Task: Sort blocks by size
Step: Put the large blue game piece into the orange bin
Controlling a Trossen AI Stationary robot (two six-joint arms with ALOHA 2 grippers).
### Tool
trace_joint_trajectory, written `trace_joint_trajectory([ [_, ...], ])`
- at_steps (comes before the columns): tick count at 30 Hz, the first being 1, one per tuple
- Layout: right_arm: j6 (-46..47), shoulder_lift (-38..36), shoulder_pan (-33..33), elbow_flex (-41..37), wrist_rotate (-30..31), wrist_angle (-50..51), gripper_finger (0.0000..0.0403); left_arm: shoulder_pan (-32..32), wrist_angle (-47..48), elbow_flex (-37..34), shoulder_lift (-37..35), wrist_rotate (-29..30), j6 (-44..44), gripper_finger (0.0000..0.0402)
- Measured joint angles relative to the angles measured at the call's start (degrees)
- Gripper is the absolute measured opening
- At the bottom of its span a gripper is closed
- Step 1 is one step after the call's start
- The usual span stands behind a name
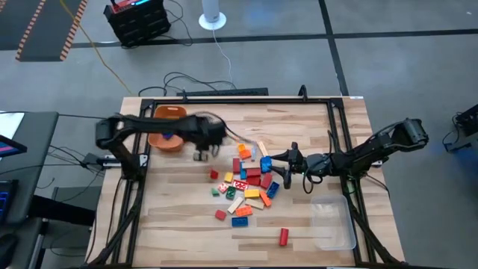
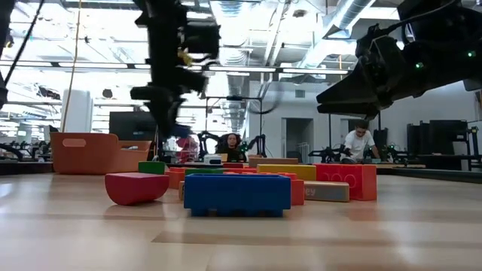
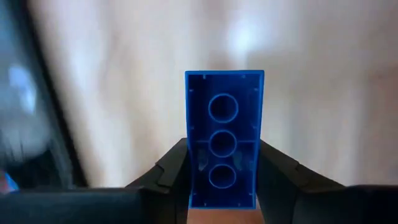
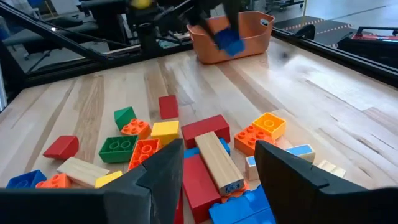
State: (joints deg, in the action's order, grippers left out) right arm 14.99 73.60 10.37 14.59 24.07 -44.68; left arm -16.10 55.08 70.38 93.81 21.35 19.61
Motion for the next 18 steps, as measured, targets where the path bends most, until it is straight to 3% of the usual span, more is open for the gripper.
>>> trace_joint_trajectory([
  [10, -0.1, 0.0, 0.1, 0.0, 0.0, -0.1, 0.0227, -24.0, -2.7, -16.0, -14.2, 0.5, -4.2, 0.0125],
  [15, -0.3, 0.0, -0.7, 0.0, 0.0, -0.5, 0.0227, -30.1, -3.9, -20.0, -15.1, 0.3, -4.8, 0.0130],
  [18, -0.2, 0.0, -0.7, 0.0, 0.0, -0.4, 0.0227, -31.3, -5.5, -22.3, -14.4, -0.1, -5.2, 0.0155],
])
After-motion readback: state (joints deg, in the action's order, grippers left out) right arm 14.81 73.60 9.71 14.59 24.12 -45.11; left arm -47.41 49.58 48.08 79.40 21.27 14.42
